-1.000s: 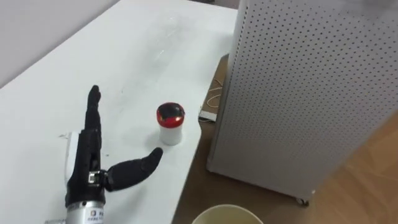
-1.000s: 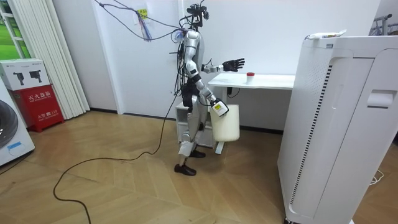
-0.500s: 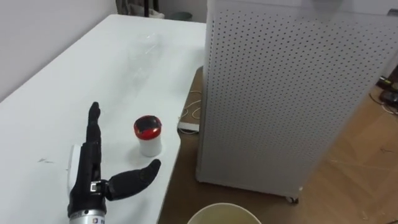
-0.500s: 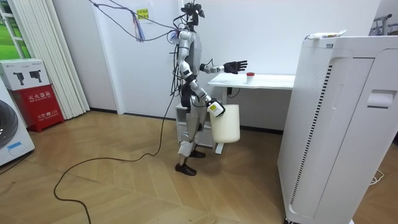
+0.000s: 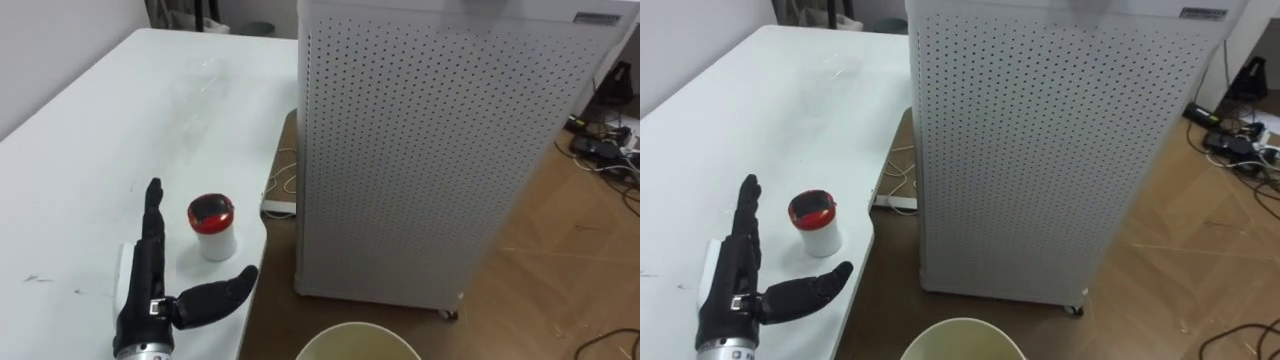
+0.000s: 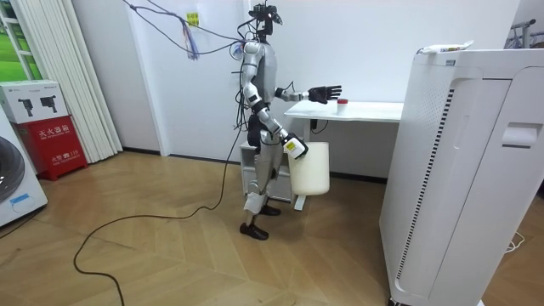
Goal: Pick garbage
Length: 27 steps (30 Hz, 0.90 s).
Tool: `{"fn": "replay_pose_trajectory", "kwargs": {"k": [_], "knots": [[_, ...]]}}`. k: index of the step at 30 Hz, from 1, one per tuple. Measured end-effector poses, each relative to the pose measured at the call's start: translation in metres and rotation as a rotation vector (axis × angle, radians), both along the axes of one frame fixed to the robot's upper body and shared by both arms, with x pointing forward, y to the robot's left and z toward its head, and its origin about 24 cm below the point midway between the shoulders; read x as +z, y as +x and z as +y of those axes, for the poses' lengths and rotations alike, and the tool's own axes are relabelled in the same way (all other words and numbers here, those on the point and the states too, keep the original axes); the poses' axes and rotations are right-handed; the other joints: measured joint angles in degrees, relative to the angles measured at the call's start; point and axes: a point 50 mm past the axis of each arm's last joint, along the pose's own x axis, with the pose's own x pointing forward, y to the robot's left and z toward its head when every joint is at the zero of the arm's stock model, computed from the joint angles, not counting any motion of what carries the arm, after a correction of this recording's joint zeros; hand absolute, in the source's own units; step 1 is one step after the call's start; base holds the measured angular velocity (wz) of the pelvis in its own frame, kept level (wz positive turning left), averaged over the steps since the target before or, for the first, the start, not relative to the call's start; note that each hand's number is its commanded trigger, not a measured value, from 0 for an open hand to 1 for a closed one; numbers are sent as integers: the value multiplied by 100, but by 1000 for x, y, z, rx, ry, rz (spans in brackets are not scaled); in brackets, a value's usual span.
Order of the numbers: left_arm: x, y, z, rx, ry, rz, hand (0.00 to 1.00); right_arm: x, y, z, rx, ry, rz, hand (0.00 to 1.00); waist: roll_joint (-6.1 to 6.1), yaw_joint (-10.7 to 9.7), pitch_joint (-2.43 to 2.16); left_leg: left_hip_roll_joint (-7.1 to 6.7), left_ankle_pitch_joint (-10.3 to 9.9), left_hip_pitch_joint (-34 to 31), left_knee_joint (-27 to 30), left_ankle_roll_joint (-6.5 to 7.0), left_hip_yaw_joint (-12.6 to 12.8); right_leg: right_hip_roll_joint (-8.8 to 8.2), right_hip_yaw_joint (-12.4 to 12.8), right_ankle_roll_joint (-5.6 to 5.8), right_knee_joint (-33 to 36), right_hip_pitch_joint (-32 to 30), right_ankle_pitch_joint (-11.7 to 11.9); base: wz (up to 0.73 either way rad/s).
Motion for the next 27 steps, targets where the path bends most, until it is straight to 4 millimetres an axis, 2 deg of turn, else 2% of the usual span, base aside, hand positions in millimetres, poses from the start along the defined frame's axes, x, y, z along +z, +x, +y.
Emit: {"fn": "replay_pose_trajectory", "kwargs": {"k": [9, 17, 27], "knots": [[1, 1, 0, 1, 0, -4, 0, 0, -1, 0, 2, 0, 2, 100, 3, -32, 3, -1, 0, 44, -51, 0, 8, 1, 0, 0, -4, 0, 0, -2], [1, 10, 3, 45, 3, -10, 0, -4, -9, 0, -3, 3, 36, 100, 27, -39, 26, -1, -1, 41, -67, -1, 16, 4, -7, 0, -8, -5, 0, 0], [-5, 11, 4, 77, 1, 9, 0, -8, -19, 0, 4, -8, 68, 100, 38, -73, 34, 0, -1, 41, -93, -1, 42, 5, 4, 0, -5, -45, 0, -1]]}}
